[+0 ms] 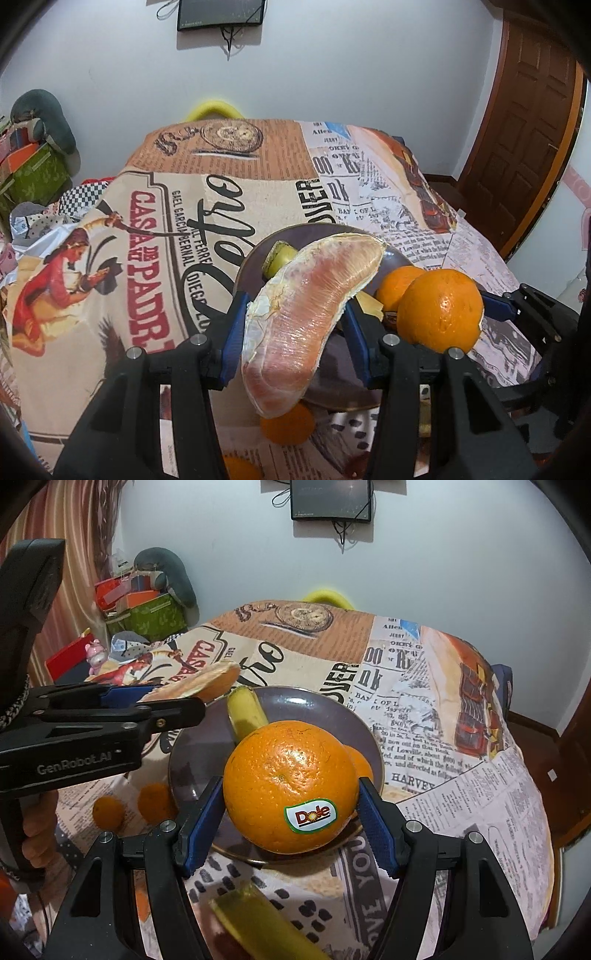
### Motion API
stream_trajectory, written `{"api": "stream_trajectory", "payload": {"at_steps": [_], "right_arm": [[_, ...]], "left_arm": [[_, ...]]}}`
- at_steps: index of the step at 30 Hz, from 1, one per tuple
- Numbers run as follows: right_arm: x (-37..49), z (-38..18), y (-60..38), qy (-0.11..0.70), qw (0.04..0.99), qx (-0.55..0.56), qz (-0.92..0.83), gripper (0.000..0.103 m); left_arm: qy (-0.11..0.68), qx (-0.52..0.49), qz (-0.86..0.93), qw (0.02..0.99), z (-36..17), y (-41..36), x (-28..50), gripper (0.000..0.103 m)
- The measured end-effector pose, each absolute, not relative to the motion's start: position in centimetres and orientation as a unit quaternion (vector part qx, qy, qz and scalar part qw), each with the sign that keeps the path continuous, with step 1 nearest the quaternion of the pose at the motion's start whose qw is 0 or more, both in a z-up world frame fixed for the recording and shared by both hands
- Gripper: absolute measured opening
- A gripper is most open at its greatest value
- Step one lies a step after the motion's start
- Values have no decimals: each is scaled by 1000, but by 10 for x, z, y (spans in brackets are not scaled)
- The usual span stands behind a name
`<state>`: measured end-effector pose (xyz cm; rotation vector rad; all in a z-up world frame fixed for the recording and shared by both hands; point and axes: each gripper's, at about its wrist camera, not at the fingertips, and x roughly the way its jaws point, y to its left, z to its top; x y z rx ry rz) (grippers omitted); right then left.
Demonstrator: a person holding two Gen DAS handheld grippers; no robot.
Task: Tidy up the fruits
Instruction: 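Carry the pomelo segment and Dole orange onto the plate and open both tools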
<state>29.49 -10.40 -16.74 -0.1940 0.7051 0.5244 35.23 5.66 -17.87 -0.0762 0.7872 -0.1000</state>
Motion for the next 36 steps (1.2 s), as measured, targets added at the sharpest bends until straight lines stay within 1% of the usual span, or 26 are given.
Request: {"api": "stream_trajectory", "payload": {"at_steps": [12,16,18,19,21,36], "right_arm": [[296,-168,-98,331,902,-113,252,68],[295,-170,-95,334,899,-122,256,69],[295,-172,-93,338,896,-123,260,69],[295,-173,-93,342,894,-121,264,69],[296,-176,-92,349,889,-115,272,68],[283,-160,-103,339,896,-110,263,67]], "left_arm": [[413,-21,-48,909,-199,47,367,50],[422,-27,-53,905,-201,48,368,52],[418,-33,-55,906,-199,50,366,53],[416,-34,-55,907,-197,50,365,57],[407,-34,-56,911,-192,51,363,60],[383,-19,-51,922,-165,50,335,60]]}}
